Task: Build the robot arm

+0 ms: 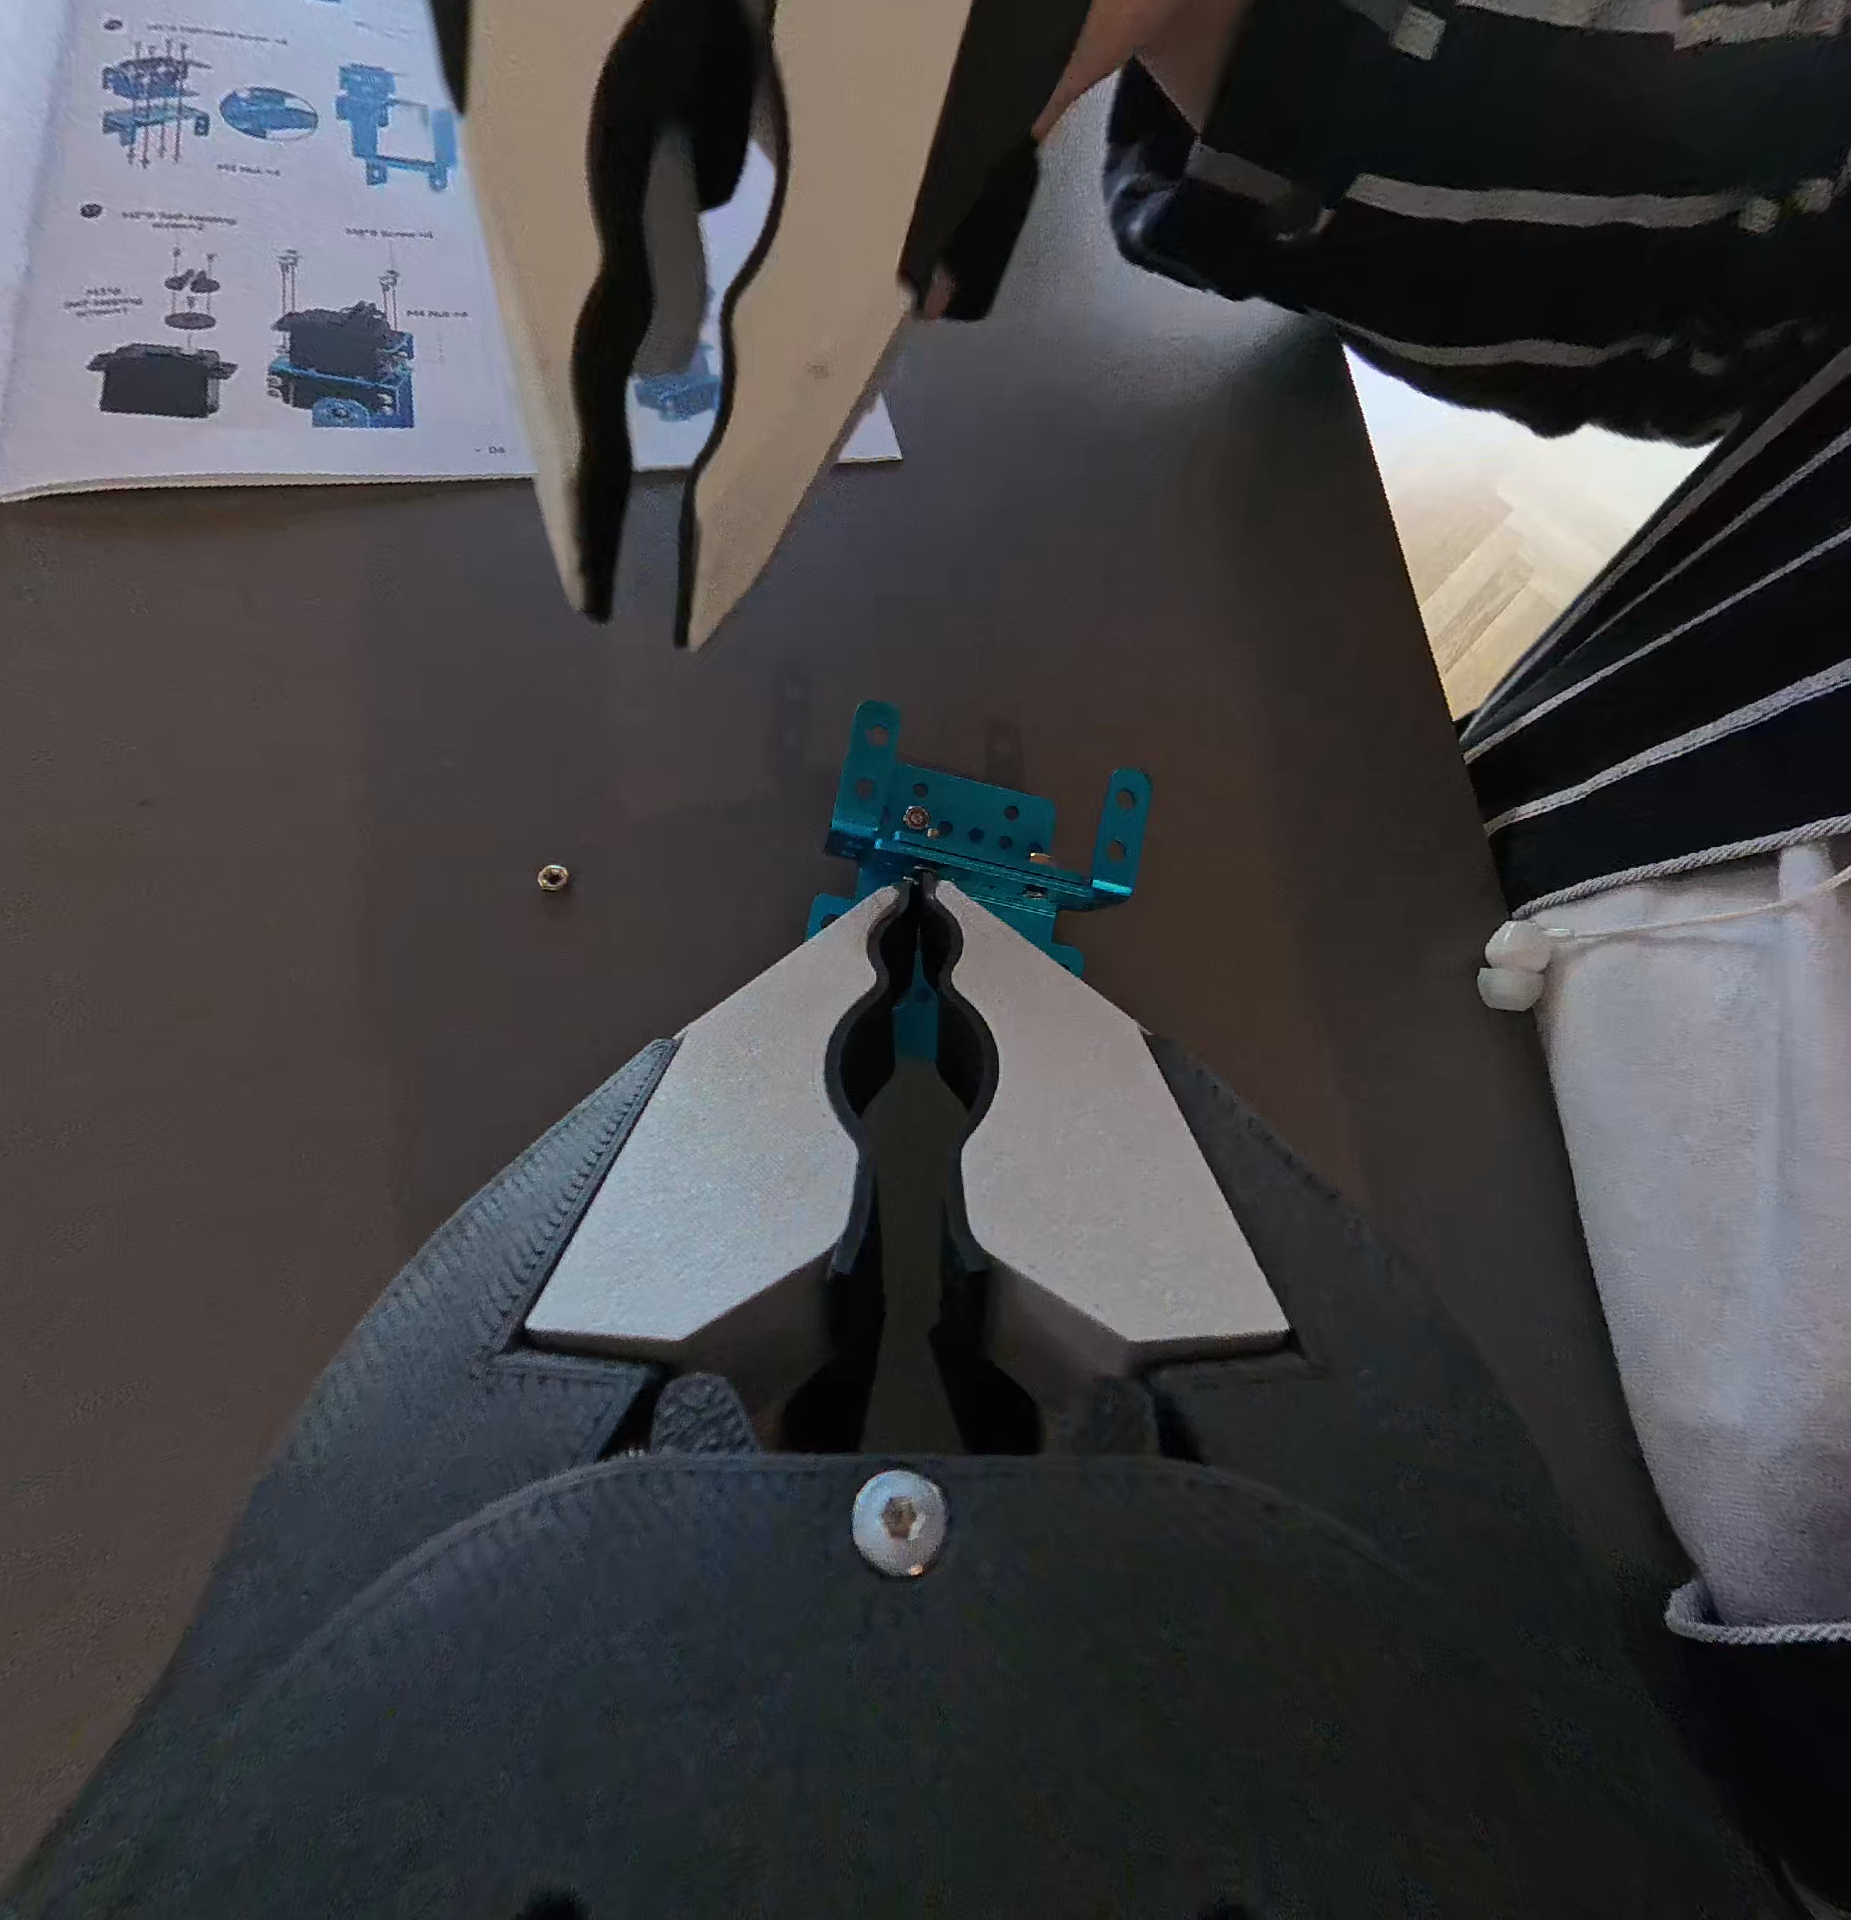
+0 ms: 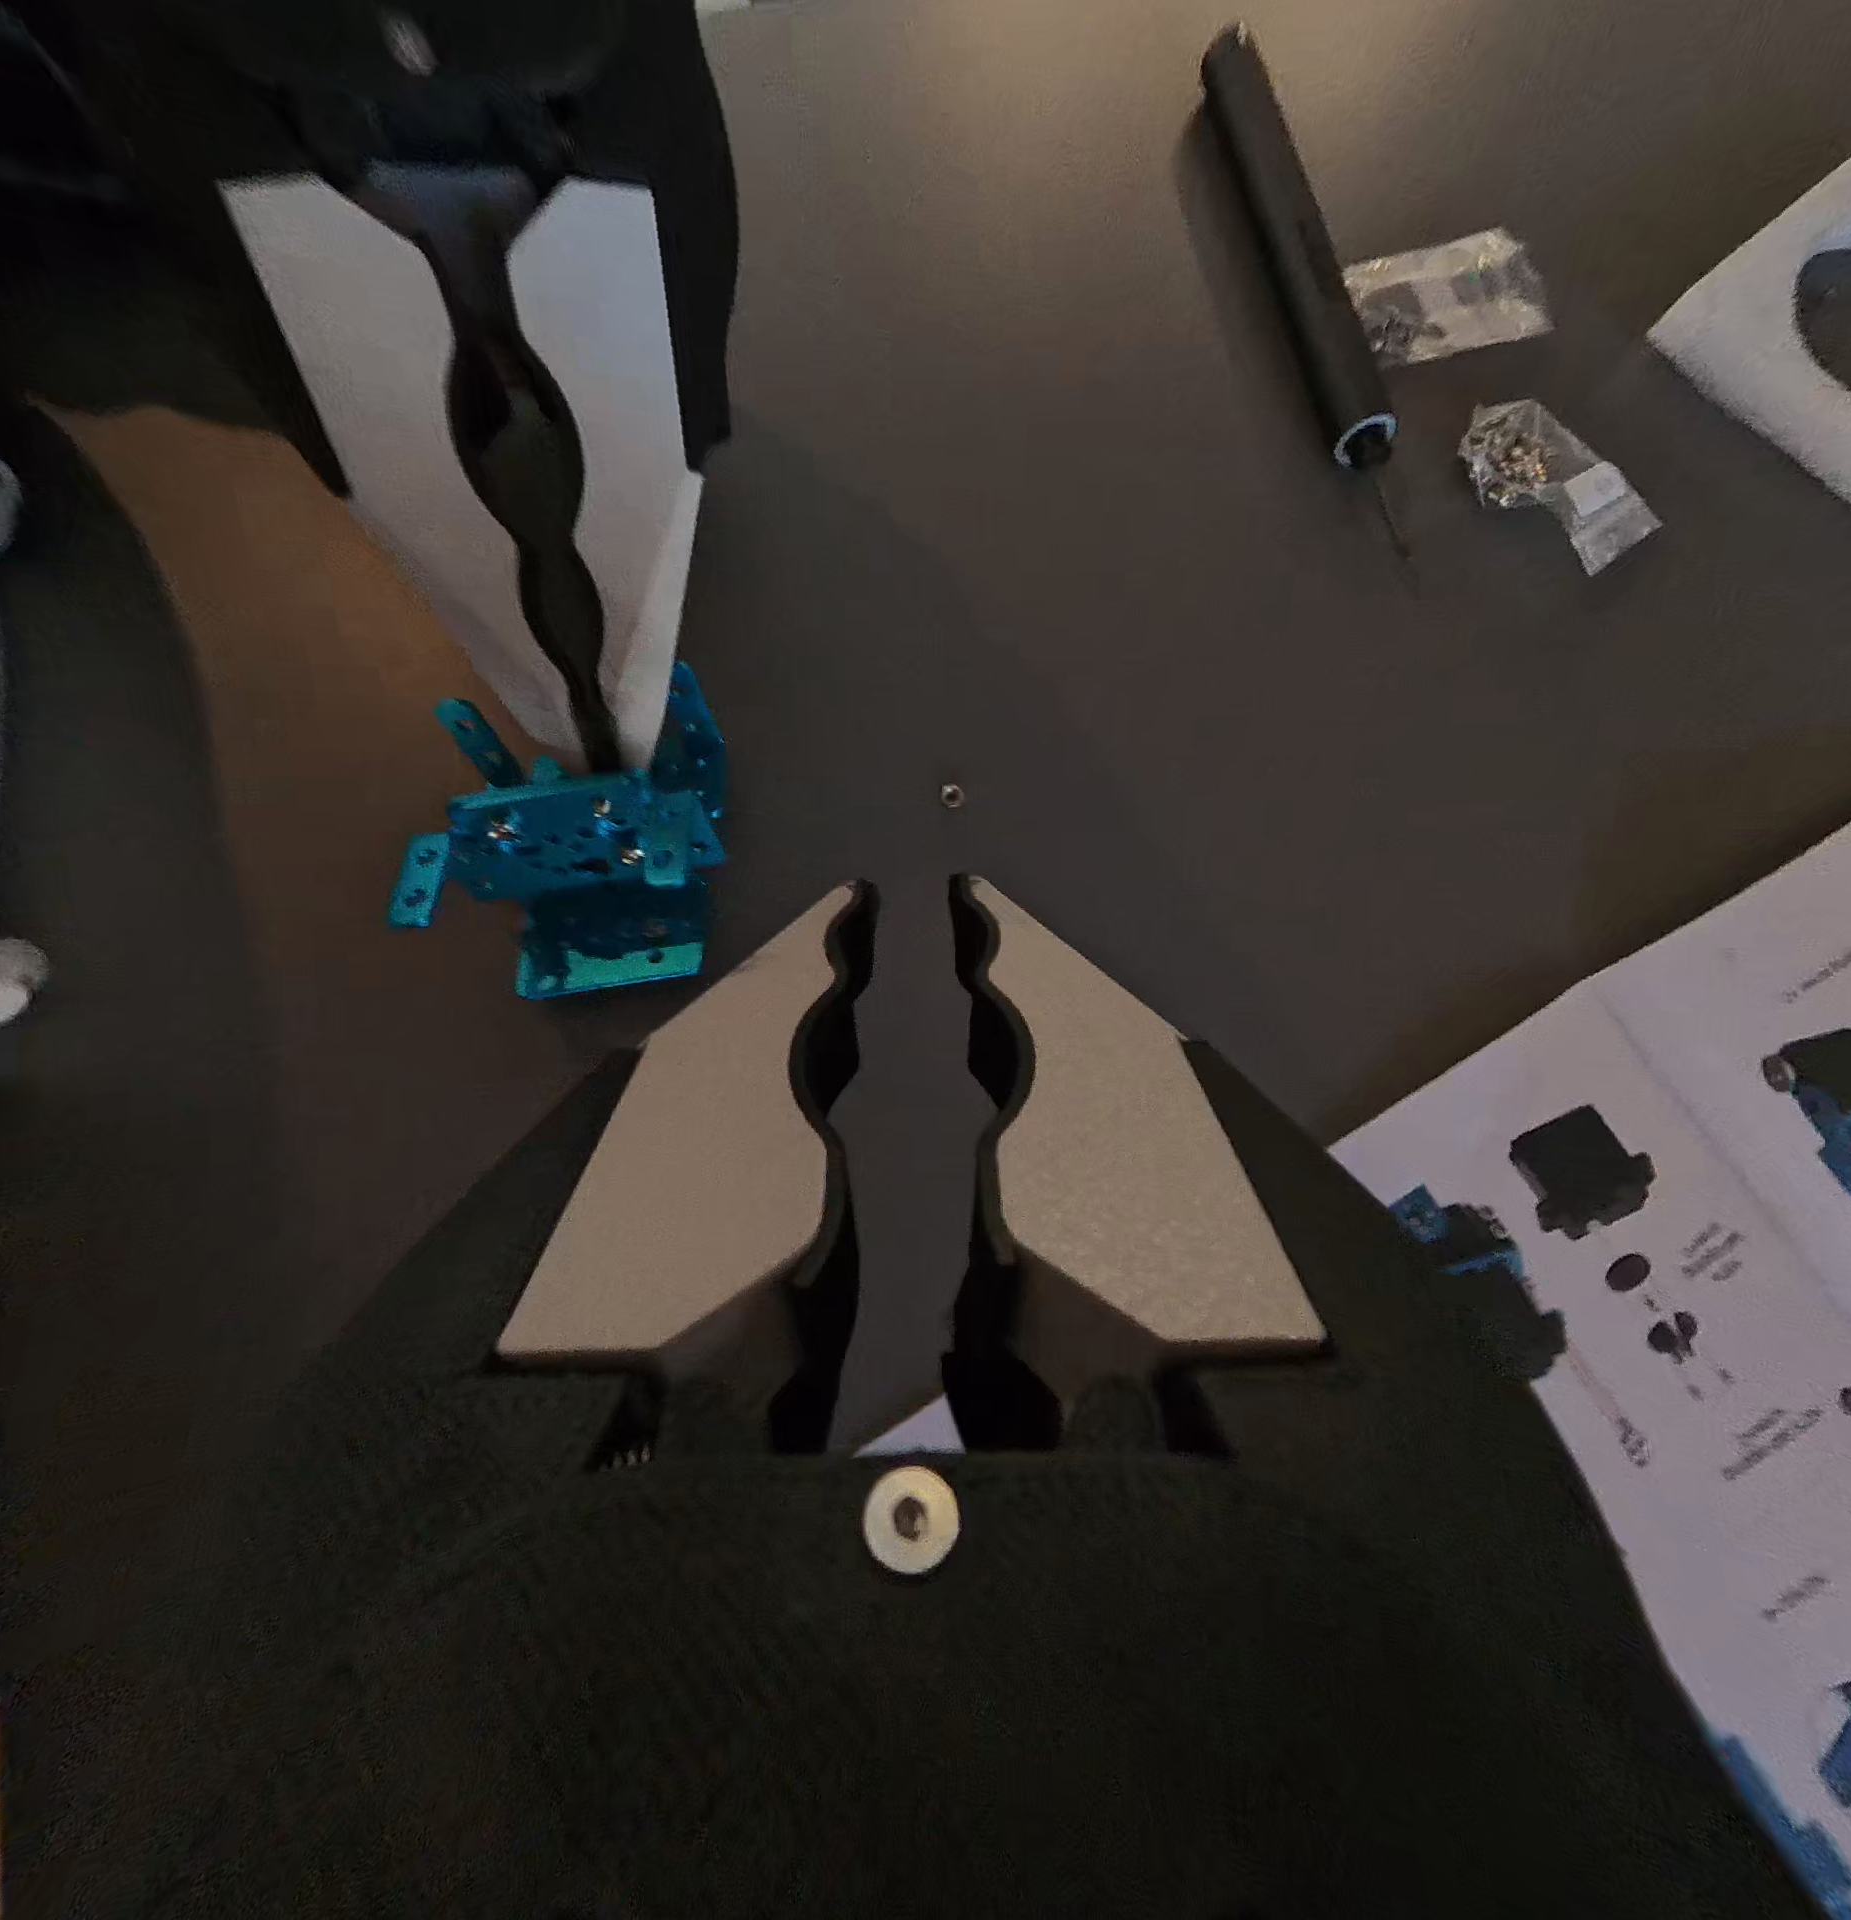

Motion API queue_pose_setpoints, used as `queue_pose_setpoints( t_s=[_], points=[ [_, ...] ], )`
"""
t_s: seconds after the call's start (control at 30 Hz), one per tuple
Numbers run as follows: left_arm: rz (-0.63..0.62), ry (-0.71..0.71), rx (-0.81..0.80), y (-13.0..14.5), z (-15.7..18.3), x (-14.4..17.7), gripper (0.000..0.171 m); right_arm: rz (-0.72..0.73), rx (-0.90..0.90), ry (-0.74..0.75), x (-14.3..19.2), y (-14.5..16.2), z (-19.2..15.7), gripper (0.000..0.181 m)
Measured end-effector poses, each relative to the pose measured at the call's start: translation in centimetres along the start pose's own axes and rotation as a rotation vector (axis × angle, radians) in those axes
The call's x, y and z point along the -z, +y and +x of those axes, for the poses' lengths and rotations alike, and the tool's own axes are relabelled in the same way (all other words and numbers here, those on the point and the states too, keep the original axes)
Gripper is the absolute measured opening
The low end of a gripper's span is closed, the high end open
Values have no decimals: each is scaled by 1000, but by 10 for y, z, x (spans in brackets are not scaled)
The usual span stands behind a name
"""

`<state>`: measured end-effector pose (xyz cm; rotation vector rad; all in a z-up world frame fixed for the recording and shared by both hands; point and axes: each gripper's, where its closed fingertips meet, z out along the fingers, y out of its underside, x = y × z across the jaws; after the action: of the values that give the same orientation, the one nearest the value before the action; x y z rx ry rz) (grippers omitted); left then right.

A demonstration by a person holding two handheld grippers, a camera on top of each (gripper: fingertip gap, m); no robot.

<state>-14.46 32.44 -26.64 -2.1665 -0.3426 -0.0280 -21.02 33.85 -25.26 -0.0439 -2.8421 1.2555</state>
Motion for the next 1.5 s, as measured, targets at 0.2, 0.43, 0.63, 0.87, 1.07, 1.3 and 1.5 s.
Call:
queue_pose_setpoints(
  t_s=[0.2,0.43,0.63,0.87,1.07,1.3,1.5],
  points=[
    [-6,-4,-3,0,-1,-1,0,-90,31,-80,-22,-1,6,17],
    [-12,-2,-9,-1,-1,-2,0,-193,105,-116,-39,3,7,18],
    [-12,0,-19,-1,0,-3,0,-226,113,-147,-49,4,8,15],
    [-15,5,-25,-1,0,-5,0,-238,64,-137,-52,5,11,14],
    [-17,6,-33,-2,1,-6,0,-231,30,-149,-53,4,9,13],
    [-21,3,-39,-2,1,-6,0,-243,60,-130,-54,4,8,6],
    [-21,3,-42,-3,1,-7,0,-228,101,-104,-47,6,4,5]
  ],
)
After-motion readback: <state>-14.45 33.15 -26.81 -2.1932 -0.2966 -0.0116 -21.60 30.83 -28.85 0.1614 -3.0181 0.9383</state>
